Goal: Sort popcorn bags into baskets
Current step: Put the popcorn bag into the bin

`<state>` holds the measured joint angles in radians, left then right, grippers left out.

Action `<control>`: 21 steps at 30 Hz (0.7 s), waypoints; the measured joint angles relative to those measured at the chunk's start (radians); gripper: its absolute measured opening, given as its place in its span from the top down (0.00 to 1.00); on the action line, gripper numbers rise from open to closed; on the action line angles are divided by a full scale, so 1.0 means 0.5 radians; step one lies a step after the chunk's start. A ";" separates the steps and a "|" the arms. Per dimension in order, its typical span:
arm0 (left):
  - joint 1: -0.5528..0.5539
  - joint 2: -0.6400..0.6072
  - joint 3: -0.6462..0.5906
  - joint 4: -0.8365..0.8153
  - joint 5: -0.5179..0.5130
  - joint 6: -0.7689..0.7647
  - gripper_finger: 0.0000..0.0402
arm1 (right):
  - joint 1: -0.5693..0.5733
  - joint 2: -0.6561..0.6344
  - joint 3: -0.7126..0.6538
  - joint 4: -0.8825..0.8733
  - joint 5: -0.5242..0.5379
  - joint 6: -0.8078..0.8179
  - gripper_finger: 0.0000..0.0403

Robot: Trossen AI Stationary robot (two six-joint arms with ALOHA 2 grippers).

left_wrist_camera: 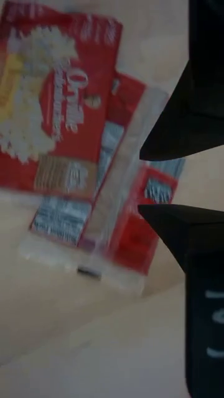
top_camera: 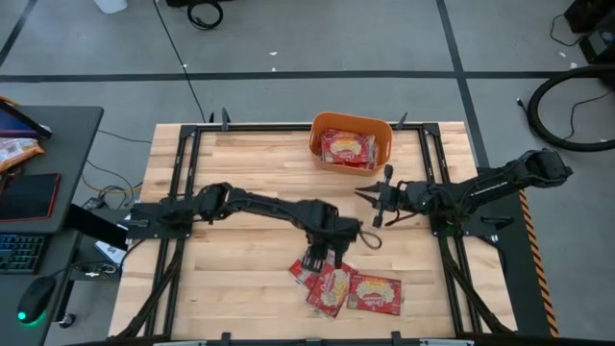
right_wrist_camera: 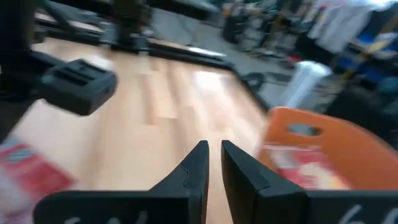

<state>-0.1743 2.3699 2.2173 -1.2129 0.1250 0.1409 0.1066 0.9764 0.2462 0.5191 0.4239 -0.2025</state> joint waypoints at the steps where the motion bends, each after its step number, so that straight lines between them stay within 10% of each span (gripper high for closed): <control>1: -0.023 0.000 0.000 0.000 -0.011 -0.043 0.68 | 0.006 0.000 0.000 -0.019 -0.045 0.049 0.88; 21: -0.412 0.244 0.002 0.629 -0.520 -0.950 0.68 | 0.406 0.002 0.001 -0.330 -0.105 0.490 0.88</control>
<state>-0.3801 2.4919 2.2185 -0.8982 -0.1350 -0.3342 0.3094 0.9775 0.2468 0.3539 0.3715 0.0426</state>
